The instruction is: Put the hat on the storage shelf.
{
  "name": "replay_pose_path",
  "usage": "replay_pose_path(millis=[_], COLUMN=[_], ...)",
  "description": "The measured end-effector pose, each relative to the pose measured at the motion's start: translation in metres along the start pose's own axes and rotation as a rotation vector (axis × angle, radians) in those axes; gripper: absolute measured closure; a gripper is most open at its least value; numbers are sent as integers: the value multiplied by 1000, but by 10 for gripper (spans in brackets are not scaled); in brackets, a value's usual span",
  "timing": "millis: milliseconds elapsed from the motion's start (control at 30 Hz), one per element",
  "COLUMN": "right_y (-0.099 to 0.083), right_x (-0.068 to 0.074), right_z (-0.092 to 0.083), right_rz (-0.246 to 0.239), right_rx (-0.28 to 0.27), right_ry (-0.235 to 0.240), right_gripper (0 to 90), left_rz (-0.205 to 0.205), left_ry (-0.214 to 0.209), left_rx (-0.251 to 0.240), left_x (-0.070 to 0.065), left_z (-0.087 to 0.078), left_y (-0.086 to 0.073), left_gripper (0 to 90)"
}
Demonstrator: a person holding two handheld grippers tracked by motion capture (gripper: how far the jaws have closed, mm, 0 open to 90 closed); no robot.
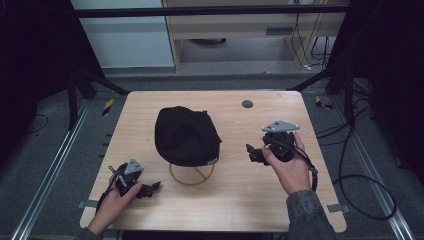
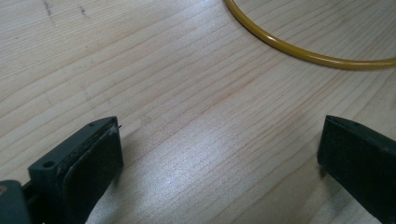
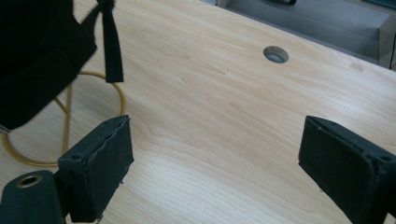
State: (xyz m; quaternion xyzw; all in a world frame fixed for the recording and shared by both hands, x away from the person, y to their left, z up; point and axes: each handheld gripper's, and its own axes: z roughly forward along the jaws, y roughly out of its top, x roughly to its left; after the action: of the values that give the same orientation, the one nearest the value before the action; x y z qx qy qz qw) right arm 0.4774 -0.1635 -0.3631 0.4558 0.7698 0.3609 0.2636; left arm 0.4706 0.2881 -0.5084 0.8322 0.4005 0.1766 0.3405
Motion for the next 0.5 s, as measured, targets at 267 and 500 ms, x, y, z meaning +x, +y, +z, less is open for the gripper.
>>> replay_pose_path(millis=[267,500], right_y=[-18,-34], right_x=[-4,-7], right_z=[12,25], right_rz=[22,40], right_rx=[23,41], right_ry=[-7,-10], right_gripper=[101,102], left_rz=[0,2], left_ry=[0,-4], left_rx=[0,0], left_x=[0,1], left_z=[0,1], left_y=[0,1], left_gripper=[0,0])
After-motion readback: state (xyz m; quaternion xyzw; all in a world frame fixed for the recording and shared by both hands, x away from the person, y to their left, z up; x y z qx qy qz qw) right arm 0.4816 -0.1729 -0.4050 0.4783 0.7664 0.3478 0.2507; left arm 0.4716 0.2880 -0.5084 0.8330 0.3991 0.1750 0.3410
